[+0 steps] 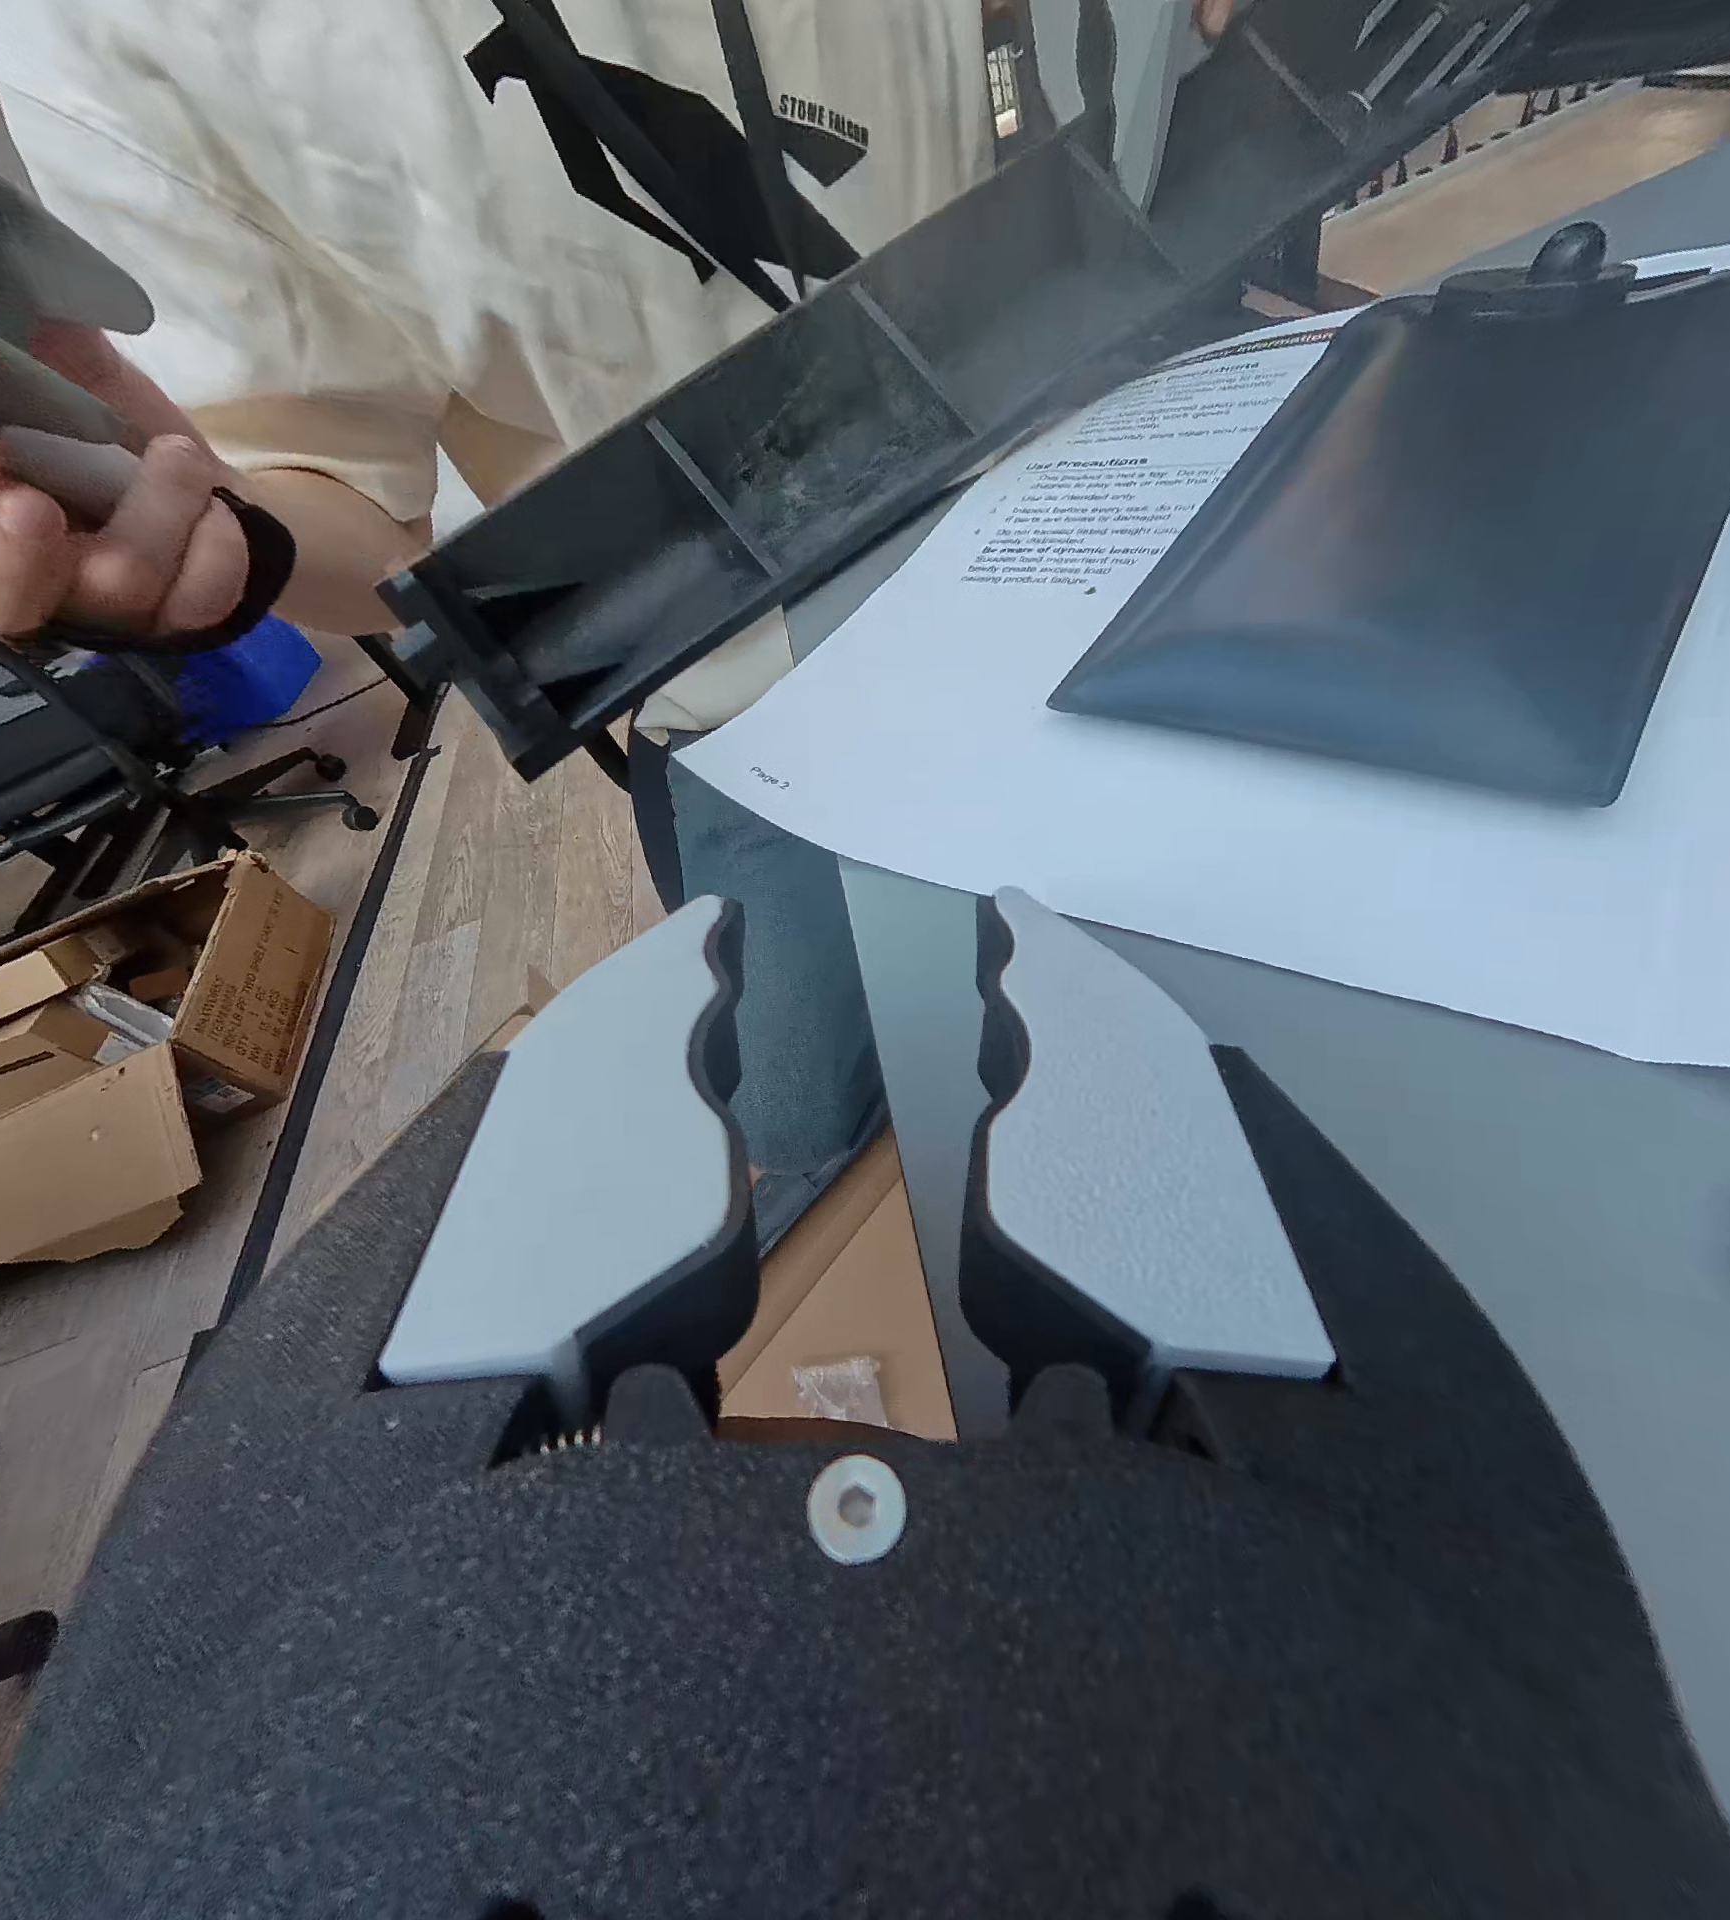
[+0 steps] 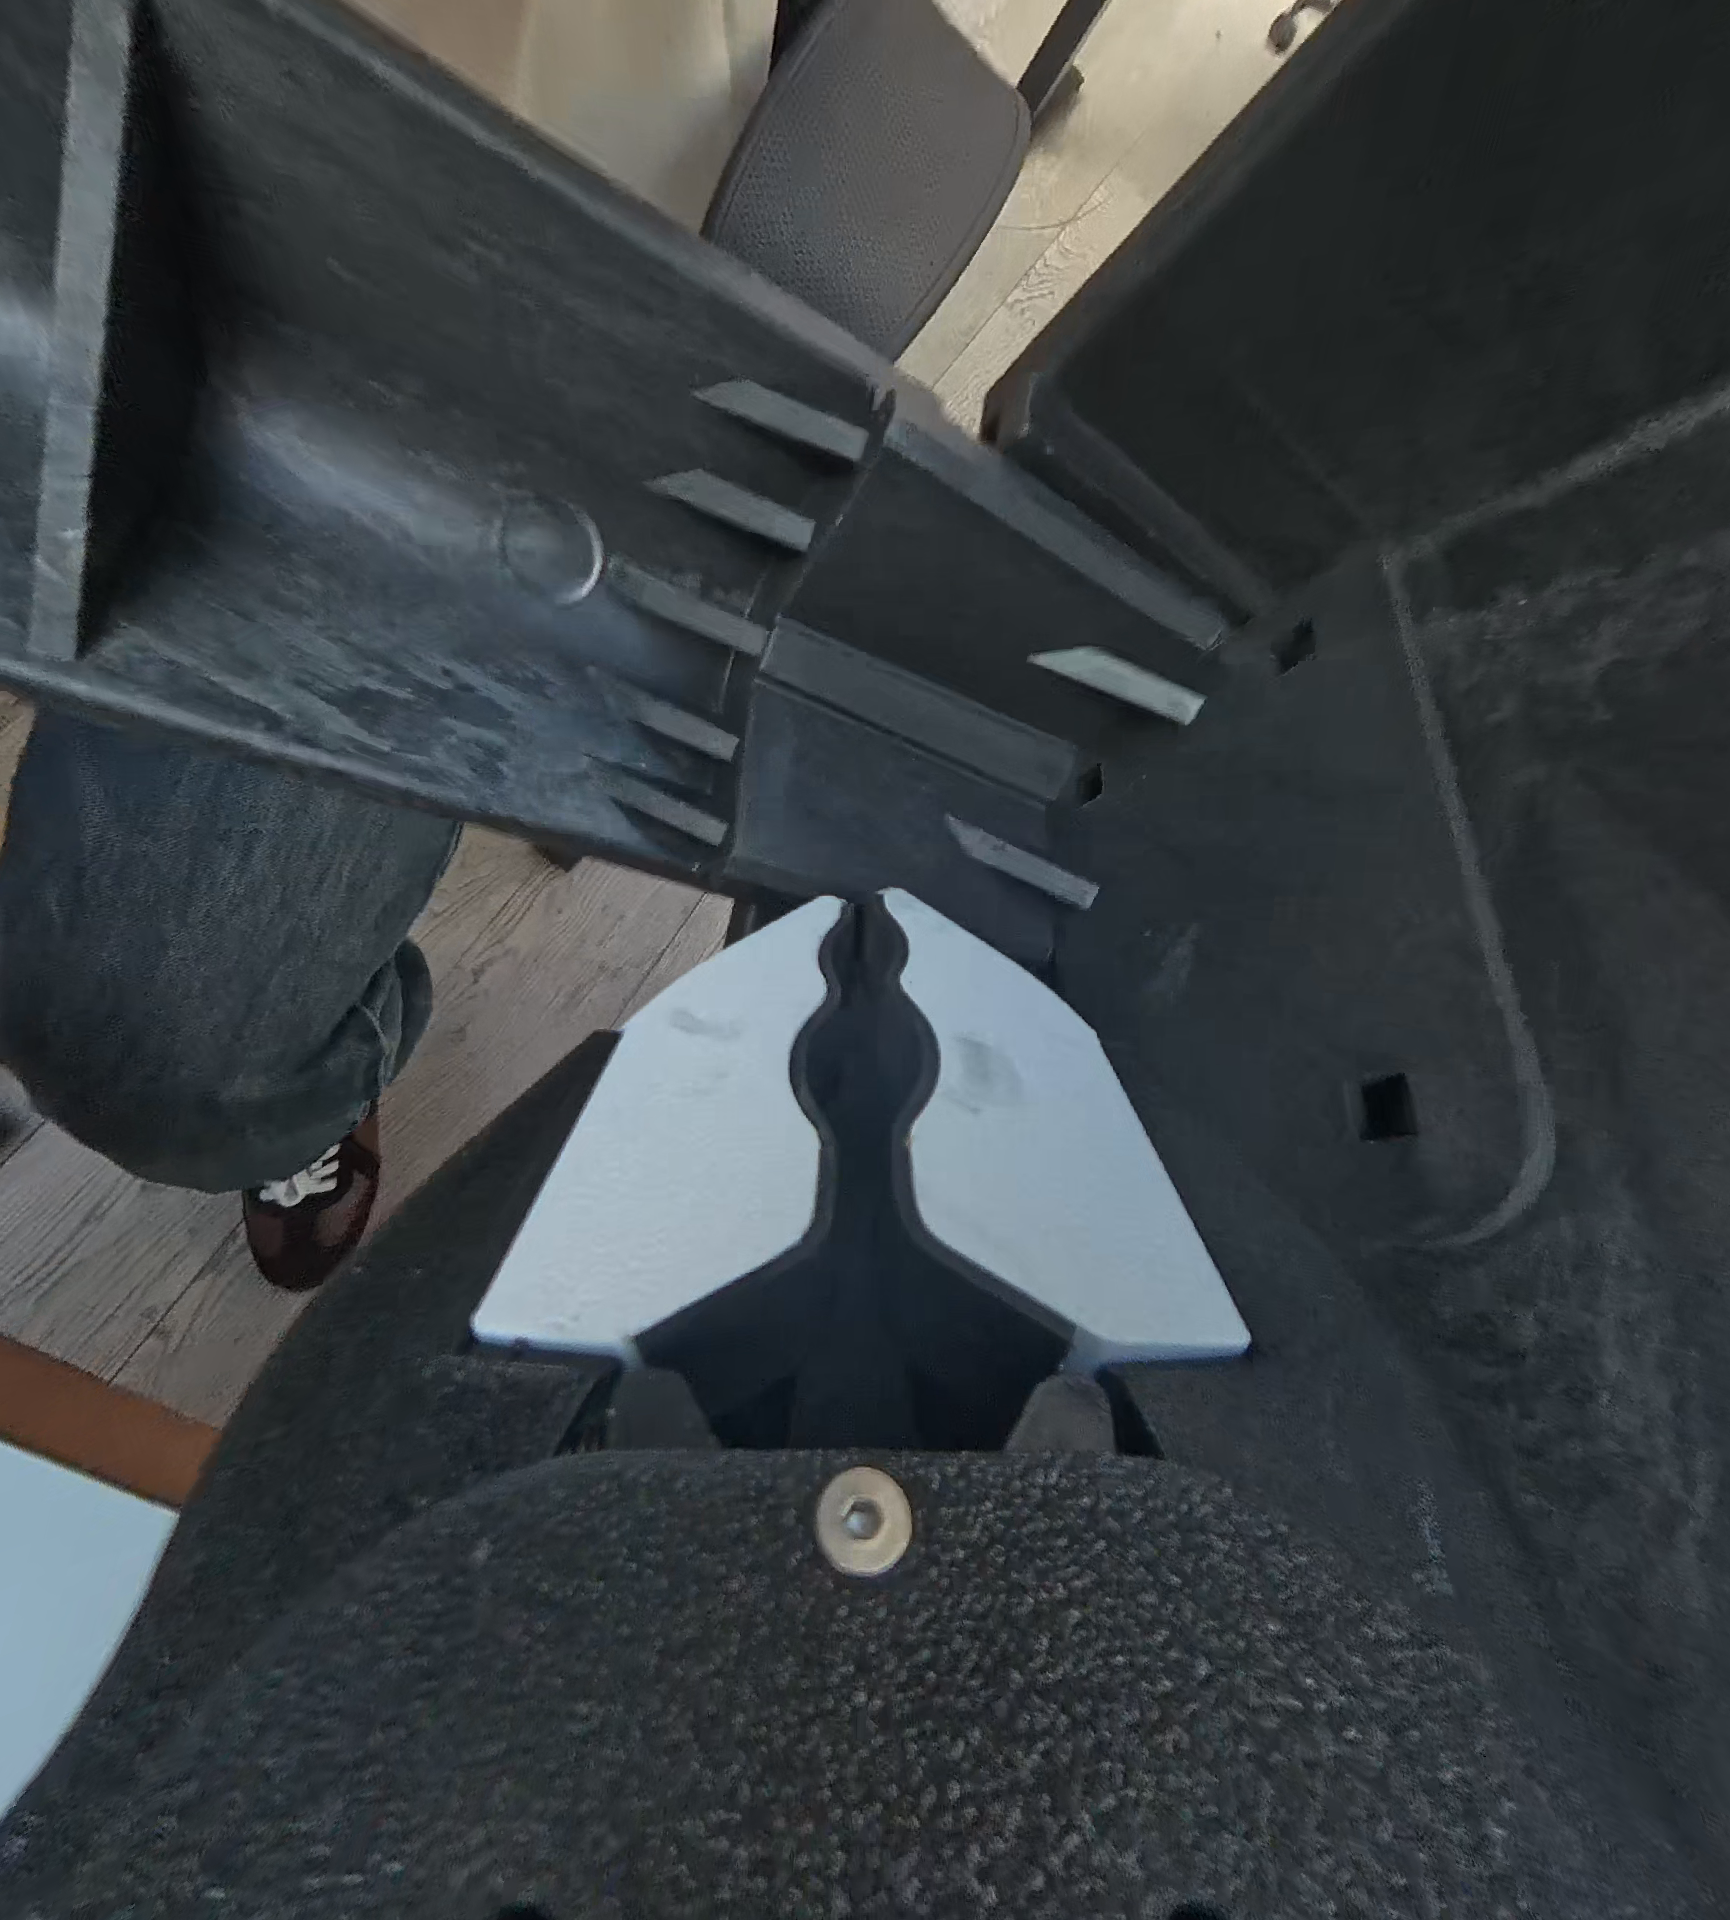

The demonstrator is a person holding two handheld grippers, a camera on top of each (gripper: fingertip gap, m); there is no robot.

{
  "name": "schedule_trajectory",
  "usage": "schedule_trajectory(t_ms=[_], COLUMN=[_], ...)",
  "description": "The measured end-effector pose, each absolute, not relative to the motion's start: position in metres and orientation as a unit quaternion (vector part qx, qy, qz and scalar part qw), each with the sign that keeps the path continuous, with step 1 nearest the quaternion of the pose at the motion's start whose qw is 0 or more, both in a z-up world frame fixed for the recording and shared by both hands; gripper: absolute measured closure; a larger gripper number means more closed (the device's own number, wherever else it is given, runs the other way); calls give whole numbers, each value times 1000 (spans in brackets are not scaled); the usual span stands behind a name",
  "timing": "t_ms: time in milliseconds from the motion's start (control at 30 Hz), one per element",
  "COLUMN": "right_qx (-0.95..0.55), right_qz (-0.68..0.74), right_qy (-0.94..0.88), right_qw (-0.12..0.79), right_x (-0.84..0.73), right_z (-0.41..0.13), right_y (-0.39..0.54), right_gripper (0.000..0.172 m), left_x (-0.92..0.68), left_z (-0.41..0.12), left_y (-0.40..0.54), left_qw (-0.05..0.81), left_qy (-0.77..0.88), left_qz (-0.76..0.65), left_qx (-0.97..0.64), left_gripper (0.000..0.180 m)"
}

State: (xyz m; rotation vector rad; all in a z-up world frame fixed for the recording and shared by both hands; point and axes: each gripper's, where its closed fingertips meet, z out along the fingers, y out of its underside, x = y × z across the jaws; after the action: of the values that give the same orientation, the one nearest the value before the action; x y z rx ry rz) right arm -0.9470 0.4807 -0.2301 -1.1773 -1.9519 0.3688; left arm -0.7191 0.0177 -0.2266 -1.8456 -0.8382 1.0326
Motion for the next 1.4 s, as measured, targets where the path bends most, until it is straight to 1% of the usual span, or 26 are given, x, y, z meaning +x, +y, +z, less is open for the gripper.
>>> schedule_trajectory(t_ms=[33, 67, 133, 200, 300, 367, 400, 500, 600, 700, 800, 900, 1067, 1200, 1300, 1400], right_qx=[-461, -458, -473, -473, -467, -476, -471, -422, -431, -450, -448, -467, -435, -406, -390, -410], right_qz=[159, 174, 157, 154, 168, 174, 164, 112, 111, 110, 121, 131, 151, 222, 322, 362], right_qy=[-766, -767, -771, -772, -757, -760, -765, -774, -775, -776, -766, -768, -770, -753, -736, -706], right_qw=[419, 414, 396, 395, 425, 407, 408, 459, 449, 428, 445, 419, 442, 469, 450, 450], right_x=[-949, -949, -947, -947, -951, -955, -958, -969, -975, -977, -978, -976, -973, -966, -951, -936], right_z=[-225, -225, -233, -232, -214, -207, -201, -180, -176, -185, -184, -196, -193, -173, -150, -133], right_y=[479, 475, 478, 478, 478, 472, 468, 461, 457, 460, 463, 464, 453, 436, 422, 438], right_gripper=[172, 172, 172, 172, 172, 172, 172, 172, 172, 172, 172, 172, 172, 171, 172, 172], left_x=[-719, -719, -719, -718, -718, -718, -718, -717, -717, -717, -717, -717, -717, -717, -717, -718], left_z=[-226, -226, -226, -226, -226, -226, -226, -226, -226, -226, -226, -226, -226, -226, -226, -227], left_y=[17, 18, 18, 19, 19, 19, 19, 20, 21, 20, 20, 20, 20, 20, 20, 20], left_qw=[421, 421, 418, 418, 418, 417, 416, 414, 414, 416, 417, 419, 420, 422, 425, 428], left_qy=[-334, -334, -330, -328, -326, -326, -325, -321, -319, -320, -321, -322, -323, -323, -326, -328], left_qz=[412, 412, 415, 416, 416, 417, 418, 420, 421, 419, 417, 415, 414, 413, 409, 406], left_qx=[-736, -736, -737, -738, -739, -739, -739, -741, -742, -741, -741, -741, -740, -740, -739, -738], left_gripper=[138, 138, 138, 138, 138, 138, 138, 138, 138, 138, 138, 138, 138, 138, 138, 138])
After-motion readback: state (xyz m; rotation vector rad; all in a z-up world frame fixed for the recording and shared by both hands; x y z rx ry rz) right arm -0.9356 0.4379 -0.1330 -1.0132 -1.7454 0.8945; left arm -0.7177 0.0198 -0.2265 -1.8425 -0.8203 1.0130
